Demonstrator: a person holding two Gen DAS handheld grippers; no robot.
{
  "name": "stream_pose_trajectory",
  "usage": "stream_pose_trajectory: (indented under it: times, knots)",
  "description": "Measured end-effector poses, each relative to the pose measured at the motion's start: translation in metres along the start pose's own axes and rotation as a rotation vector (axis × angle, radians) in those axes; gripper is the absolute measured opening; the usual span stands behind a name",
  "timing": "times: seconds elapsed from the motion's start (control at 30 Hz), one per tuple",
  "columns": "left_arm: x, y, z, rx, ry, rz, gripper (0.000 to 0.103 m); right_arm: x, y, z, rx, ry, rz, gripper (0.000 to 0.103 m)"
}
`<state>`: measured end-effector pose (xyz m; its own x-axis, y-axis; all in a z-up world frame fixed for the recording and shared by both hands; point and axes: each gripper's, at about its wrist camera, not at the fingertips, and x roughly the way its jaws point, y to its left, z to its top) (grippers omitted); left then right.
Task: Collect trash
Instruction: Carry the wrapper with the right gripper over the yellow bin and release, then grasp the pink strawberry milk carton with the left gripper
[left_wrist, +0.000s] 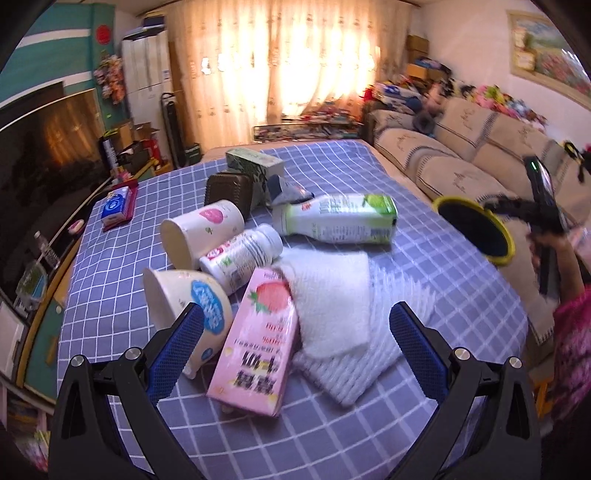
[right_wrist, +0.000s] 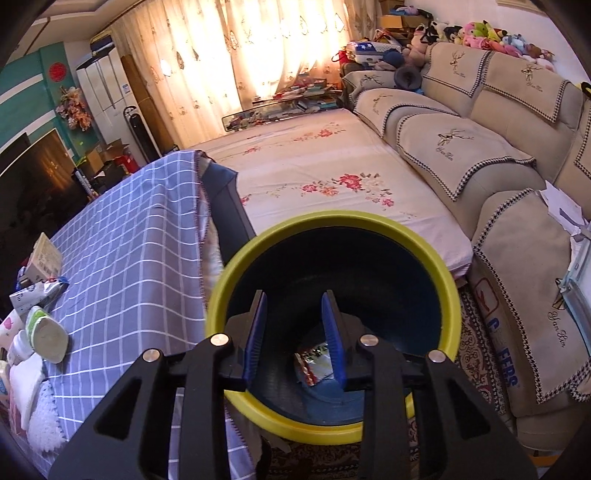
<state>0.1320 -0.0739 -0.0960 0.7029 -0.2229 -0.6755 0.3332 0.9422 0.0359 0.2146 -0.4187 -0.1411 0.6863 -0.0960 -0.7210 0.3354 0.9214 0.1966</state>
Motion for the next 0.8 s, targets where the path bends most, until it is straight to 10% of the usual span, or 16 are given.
stream_pose_trajectory:
  times: [0.8]
  knots:
    - [0.051,0.029,-0.035,0.049,0.136,-0.048,0.061,-0.013,0.033,0.001,-0.049,-0.006,0.068,0.036]
